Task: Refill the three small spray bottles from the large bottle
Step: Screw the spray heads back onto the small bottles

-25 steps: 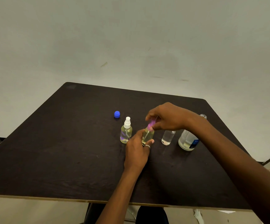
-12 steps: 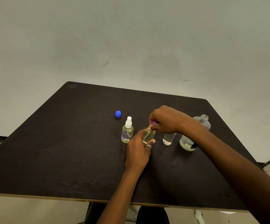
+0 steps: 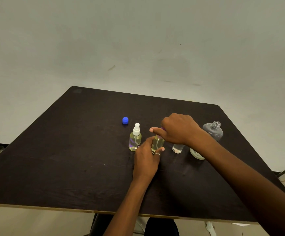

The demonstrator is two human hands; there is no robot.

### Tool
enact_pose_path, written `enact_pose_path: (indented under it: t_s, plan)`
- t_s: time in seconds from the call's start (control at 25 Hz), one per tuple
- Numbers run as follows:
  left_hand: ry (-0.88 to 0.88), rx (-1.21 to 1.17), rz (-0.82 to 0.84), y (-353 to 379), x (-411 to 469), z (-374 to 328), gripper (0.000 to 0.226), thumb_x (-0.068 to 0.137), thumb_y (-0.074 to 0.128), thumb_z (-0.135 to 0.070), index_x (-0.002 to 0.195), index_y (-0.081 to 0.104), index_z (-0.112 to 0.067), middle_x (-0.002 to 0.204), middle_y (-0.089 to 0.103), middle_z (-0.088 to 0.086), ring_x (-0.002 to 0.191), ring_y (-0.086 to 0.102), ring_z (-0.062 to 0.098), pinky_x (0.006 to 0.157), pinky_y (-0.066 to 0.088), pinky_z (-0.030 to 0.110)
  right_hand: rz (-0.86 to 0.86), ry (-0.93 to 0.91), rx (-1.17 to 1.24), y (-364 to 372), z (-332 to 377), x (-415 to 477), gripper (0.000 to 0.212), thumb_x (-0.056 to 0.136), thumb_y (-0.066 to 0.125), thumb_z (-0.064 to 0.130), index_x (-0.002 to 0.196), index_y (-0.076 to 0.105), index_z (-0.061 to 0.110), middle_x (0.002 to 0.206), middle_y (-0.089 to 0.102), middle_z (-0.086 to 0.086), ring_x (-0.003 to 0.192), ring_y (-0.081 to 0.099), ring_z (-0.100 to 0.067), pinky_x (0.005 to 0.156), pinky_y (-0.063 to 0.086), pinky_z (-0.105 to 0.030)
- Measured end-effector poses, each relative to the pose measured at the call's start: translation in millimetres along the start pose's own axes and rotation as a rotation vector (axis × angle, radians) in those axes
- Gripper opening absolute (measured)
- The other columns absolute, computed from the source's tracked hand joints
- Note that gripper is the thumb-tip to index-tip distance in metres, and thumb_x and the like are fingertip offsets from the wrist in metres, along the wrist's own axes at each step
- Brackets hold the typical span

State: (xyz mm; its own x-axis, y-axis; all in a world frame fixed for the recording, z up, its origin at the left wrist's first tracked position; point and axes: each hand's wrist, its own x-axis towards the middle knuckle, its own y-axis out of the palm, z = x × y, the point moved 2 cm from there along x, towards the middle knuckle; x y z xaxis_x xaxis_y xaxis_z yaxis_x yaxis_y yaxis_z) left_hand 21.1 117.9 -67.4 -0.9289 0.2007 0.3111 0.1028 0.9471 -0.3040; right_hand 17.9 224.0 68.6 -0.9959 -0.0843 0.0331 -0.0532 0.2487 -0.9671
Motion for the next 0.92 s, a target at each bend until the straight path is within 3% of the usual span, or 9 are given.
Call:
enact_pose_path:
  t_s: [0.08, 0.2, 0.36, 0.6, 0.72, 0.92]
  plan:
    - [-0.002, 0.007, -0.001, -0.3, 0.0, -0.1, 0.031, 0.087, 0.074, -0.028, 0.116, 0.062, -0.026, 0.087, 0.067, -0.014, 0.074, 0.06, -0.001, 0.067, 0.043, 0.012, 0.028, -0.049, 0.128, -3.5, -5.7, 0.5, 0.051, 0.093, 0.041, 0.065, 0.084, 0.062, 0.019, 0.076, 0.06, 0.005, 0.07, 0.058, -0.012, 0.059, 0.042, -0.026]
    - [-0.003, 0.015, -0.002, -1.5, 0.1, -1.4, 0.033, 0.087, 0.074, -0.028, 0.118, 0.063, -0.026, 0.088, 0.065, -0.017, 0.075, 0.059, -0.006, 0.066, 0.041, 0.007, 0.108, -0.184, 0.244, -8.8, -12.2, 1.6, 0.026, 0.092, 0.061, 0.038, 0.112, 0.066, 0.023, 0.1, 0.065, 0.007, 0.091, 0.061, -0.011, 0.079, 0.052, -0.031]
    - [0.0, 0.006, 0.001, -2.2, -0.3, -2.8, 0.033, 0.087, 0.074, -0.027, 0.118, 0.062, -0.026, 0.086, 0.065, -0.016, 0.077, 0.06, -0.005, 0.066, 0.042, 0.008, 0.118, -0.22, 0.275, -8.4, -11.0, 2.9, 0.026, 0.089, 0.066, 0.011, 0.113, 0.07, 0.018, 0.108, 0.068, 0.005, 0.094, 0.062, -0.009, 0.085, 0.051, -0.027]
    - [-0.002, 0.008, 0.008, -1.3, 0.0, -1.4, 0.034, 0.088, 0.074, -0.028, 0.119, 0.062, -0.025, 0.091, 0.067, -0.014, 0.08, 0.063, -0.001, 0.072, 0.048, 0.014, 0.135, -0.165, 0.263, -3.0, -9.9, 5.7, 0.016, 0.091, 0.064, 0.016, 0.106, 0.068, 0.015, 0.099, 0.067, 0.001, 0.086, 0.06, -0.012, 0.075, 0.045, -0.022]
    - [0.002, -0.002, 0.0, -2.4, -0.3, -1.9, 0.033, 0.087, 0.074, -0.027, 0.118, 0.062, -0.026, 0.089, 0.067, -0.015, 0.08, 0.062, -0.002, 0.07, 0.045, 0.01, 0.122, -0.152, 0.228, -1.5, -8.7, 4.9, 0.014, 0.093, 0.062, 0.022, 0.104, 0.067, 0.015, 0.095, 0.066, 0.001, 0.083, 0.06, -0.013, 0.071, 0.042, -0.022]
    - [-0.016, -0.014, 0.002, -1.5, 0.3, -0.3, 0.034, 0.087, 0.074, -0.027, 0.119, 0.062, -0.026, 0.092, 0.068, -0.014, 0.082, 0.063, 0.0, 0.074, 0.05, 0.018, 0.058, -0.128, 0.129, 4.7, -9.1, 2.0, 0.022, 0.094, 0.056, 0.034, 0.1, 0.064, 0.014, 0.092, 0.065, -0.003, 0.08, 0.06, -0.019, 0.074, 0.054, -0.036]
